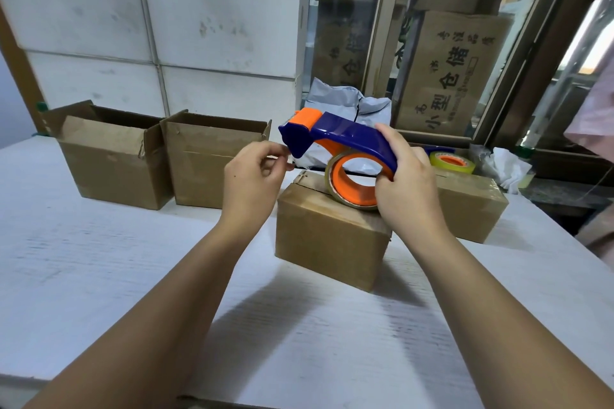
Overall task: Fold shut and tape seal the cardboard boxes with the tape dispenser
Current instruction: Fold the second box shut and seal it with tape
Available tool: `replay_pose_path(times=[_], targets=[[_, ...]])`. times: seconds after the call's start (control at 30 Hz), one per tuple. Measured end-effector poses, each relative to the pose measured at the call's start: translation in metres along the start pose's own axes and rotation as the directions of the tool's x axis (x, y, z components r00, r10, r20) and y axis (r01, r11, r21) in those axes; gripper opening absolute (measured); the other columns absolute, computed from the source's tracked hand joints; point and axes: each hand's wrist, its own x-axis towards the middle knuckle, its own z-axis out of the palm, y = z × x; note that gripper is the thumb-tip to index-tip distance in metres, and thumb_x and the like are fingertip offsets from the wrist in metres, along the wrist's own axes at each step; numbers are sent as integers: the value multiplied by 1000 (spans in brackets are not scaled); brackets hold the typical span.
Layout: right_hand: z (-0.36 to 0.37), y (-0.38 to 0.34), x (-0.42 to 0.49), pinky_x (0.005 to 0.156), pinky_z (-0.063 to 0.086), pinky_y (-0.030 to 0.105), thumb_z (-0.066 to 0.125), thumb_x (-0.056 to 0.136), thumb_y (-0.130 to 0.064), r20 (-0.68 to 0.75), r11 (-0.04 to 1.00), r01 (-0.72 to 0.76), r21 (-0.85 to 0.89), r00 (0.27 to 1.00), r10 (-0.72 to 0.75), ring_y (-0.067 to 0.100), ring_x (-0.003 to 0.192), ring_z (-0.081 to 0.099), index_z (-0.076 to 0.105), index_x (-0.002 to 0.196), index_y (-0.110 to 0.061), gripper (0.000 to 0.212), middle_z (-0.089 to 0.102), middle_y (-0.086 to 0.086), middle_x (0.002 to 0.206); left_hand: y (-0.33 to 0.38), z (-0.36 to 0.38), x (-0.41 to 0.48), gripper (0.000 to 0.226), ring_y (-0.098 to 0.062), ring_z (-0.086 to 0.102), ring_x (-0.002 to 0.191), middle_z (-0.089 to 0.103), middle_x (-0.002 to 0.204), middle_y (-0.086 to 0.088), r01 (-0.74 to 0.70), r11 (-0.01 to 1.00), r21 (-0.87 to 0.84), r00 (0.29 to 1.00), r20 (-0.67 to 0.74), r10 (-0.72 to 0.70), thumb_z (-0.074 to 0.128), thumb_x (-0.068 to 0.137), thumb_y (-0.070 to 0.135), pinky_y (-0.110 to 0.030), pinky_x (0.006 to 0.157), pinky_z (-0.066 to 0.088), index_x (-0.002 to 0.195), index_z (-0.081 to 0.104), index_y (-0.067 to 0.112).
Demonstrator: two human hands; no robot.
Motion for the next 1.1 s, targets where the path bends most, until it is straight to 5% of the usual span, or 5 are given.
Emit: replay_pose_path(times=[0.13, 0.27, 0.63, 0.93, 1.1], targets=[[0, 1, -1, 88, 39, 22, 48, 90, 3, -12, 1000, -9, 7, 1000, 9, 7, 102, 37, 31, 144, -37, 69, 40, 0, 127, 8, 3, 0, 18, -2, 70, 74, 64, 87, 5, 47, 994, -98, 990, 138, -34, 50, 96, 5, -7, 55, 43, 99, 57, 21], [1, 3, -3, 92, 43, 28, 49, 90, 3, -35, 1000, -19, 15, 999, 20, 7, 100, 38, 31, 144, -38, 70, 41, 0, 126, 4, 8, 0, 26, -6, 70, 81, 57, 122, 5, -59, 998, 1, 958, 282, 56, 44, 99, 8, -9, 78, 44, 121, 45, 21], [3, 5, -5, 92, 44, 27, 52, 90, 2, -48, 999, -21, 26, 999, 22, 6, 101, 36, 30, 144, -38, 71, 41, 1, 129, -3, 11, 2, 29, -4, 64, 80, 56, 123, -7, -153, 967, 204, 965, 243, 102, 30, 99, 0, 3, 63, 36, 121, 47, 10], [1, 4, -6, 90, 42, 26, 52, 91, 2, -39, 1000, -22, 19, 999, 22, 6, 104, 33, 29, 145, -36, 70, 40, 2, 132, -6, 12, 2, 34, -21, 66, 95, 55, 120, -7, -153, 957, 246, 982, 149, 119, 33, 99, 2, -19, 71, 47, 127, 48, 12], [1, 3, -5, 91, 43, 27, 51, 91, 2, -31, 1000, -16, 27, 999, 17, 6, 104, 35, 29, 145, -36, 69, 40, 2, 131, -2, 4, 12, 26, -12, 69, 80, 53, 111, -4, -179, 960, 214, 965, 227, 130, 33, 99, 1, -32, 73, 57, 117, 49, 9]])
